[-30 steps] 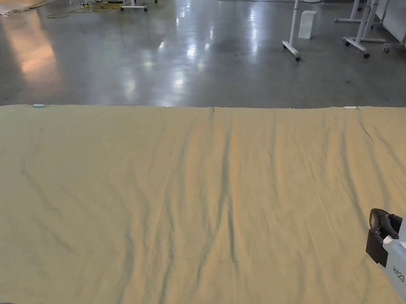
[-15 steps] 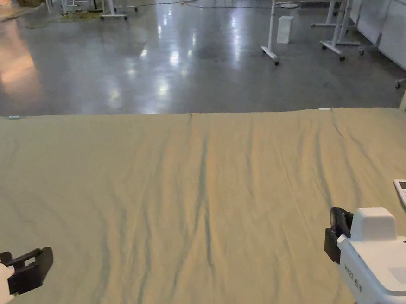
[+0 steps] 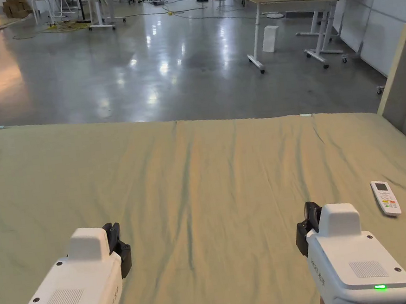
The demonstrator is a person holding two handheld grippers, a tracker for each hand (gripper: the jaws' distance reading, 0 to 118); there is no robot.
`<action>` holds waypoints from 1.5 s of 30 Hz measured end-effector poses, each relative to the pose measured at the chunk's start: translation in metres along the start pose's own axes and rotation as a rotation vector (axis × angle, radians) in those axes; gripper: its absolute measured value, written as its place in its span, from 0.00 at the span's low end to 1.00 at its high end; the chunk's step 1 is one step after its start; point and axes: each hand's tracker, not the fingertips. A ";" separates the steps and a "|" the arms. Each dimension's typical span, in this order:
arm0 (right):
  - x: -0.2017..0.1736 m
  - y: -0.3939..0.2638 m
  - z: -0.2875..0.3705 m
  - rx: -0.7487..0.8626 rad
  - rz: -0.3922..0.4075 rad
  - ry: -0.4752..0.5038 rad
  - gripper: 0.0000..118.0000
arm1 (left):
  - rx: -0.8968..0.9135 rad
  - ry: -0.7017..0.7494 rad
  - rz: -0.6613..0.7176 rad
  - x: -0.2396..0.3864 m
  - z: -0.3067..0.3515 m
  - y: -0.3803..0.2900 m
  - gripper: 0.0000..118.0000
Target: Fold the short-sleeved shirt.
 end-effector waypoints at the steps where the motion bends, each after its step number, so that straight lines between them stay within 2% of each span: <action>1: 0.000 0.000 0.001 0.005 0.000 -0.002 0.00 | 0.004 0.014 -0.001 0.003 0.001 0.001 0.05; 9: 0.005 0.000 0.004 0.024 -0.011 -0.015 0.00 | 0.030 0.032 0.058 -0.001 0.006 0.013 0.04; 33: 0.005 0.006 0.003 0.034 -0.004 0.010 0.01 | 0.010 0.029 0.045 -0.004 0.012 0.033 0.04; 34: 0.005 0.006 0.003 0.035 -0.006 0.008 0.07 | 0.012 0.023 0.054 -0.006 0.008 0.032 0.05; 35: 0.006 0.006 0.003 0.034 -0.007 0.008 0.15 | 0.012 0.020 0.059 -0.007 0.008 0.032 0.11; 37: 0.006 0.005 0.002 0.025 0.002 0.012 0.41 | 0.013 0.026 0.058 -0.006 0.007 0.033 0.35; 39: 0.007 0.003 -0.005 0.009 0.014 0.018 0.57 | 0.015 0.028 0.052 -0.003 0.007 0.032 0.54; 41: 0.008 0.001 -0.007 0.009 0.006 0.022 0.63 | 0.027 0.023 0.050 -0.003 0.010 0.031 0.56; 43: 0.008 0.002 -0.004 0.021 0.006 0.022 0.78 | 0.039 0.033 0.044 -0.004 0.008 0.028 0.62; 45: 0.007 0.002 -0.004 0.026 0.015 0.016 0.83 | 0.039 0.051 0.043 -0.004 0.007 0.028 0.64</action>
